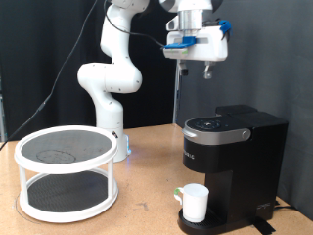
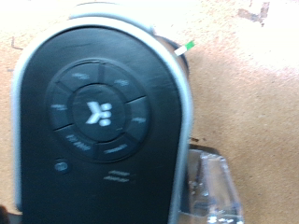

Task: Make a cup of coffee with the keurig machine

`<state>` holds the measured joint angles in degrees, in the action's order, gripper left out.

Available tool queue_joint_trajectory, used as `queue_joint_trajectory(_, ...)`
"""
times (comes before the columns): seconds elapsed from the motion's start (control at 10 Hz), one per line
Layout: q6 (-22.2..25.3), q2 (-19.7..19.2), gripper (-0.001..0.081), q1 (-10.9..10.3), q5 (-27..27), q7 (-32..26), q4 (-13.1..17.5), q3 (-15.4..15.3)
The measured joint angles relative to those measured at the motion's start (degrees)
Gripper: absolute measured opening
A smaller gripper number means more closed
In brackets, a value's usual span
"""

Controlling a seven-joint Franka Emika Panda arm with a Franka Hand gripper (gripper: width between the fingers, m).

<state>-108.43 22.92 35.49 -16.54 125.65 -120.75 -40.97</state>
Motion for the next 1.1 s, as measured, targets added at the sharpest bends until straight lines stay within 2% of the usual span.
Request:
queue_joint_trajectory(0.2, -0.5, -4.6, 0.0734, 0.9, 1.7, 0.4, 3.7, -1.8)
queue_joint_trajectory(0.4, -2.2, -8.4, 0.0734, 1.2, 4.1, 1.9, 5.4, -3.3)
queue_joint_trajectory(0.8, -6.2, -12.6, 0.0734, 1.3, 7.7, 4.3, 6.3, -4.4)
queue_joint_trajectory(1.1, -8.4, -14.6, 0.0734, 1.3, 9.3, 4.5, 5.2, -4.9)
